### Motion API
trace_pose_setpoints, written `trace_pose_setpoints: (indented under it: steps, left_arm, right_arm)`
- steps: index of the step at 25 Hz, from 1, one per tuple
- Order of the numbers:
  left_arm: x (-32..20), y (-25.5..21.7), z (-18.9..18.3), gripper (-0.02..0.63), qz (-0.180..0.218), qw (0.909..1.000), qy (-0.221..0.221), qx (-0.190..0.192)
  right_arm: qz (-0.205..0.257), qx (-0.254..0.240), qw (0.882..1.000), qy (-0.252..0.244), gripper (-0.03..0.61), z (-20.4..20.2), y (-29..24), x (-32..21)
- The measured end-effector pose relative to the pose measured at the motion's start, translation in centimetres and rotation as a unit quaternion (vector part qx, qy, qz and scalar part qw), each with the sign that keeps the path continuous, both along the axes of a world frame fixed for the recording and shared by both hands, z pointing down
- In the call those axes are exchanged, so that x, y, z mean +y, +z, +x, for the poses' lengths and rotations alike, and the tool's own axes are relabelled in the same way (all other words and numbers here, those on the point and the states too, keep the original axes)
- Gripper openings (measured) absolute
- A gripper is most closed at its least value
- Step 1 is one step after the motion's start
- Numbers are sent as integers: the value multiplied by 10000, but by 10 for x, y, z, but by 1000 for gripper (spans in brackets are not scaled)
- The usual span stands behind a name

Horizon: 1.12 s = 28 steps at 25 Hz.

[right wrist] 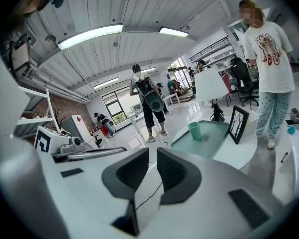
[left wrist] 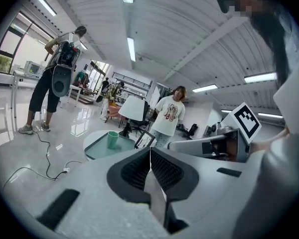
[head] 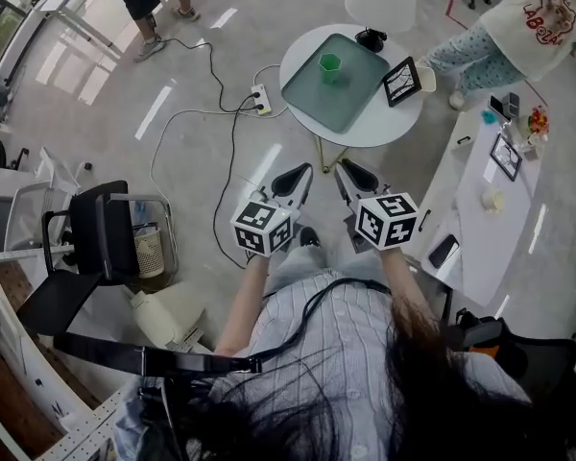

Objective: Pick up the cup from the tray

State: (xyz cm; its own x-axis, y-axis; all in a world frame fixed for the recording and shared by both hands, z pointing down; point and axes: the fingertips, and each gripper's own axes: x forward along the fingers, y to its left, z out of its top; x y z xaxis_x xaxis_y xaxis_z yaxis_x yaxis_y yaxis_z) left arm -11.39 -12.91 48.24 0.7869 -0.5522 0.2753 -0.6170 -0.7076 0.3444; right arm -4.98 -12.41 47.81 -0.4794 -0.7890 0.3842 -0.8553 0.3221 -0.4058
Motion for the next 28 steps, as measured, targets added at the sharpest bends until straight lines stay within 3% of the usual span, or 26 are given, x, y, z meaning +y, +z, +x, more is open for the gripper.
trace_pose_setpoints:
  steps: [14,28]
  left_arm:
    - [-37,13,5,15,-151,9999,62,18]
    - [-144,46,38,15,-355,9993,-5,-138]
  right_arm:
    - [-98,33,9999,118,69,14,10,-43]
    - [-409,-53,9991,4,69,45,41,-143]
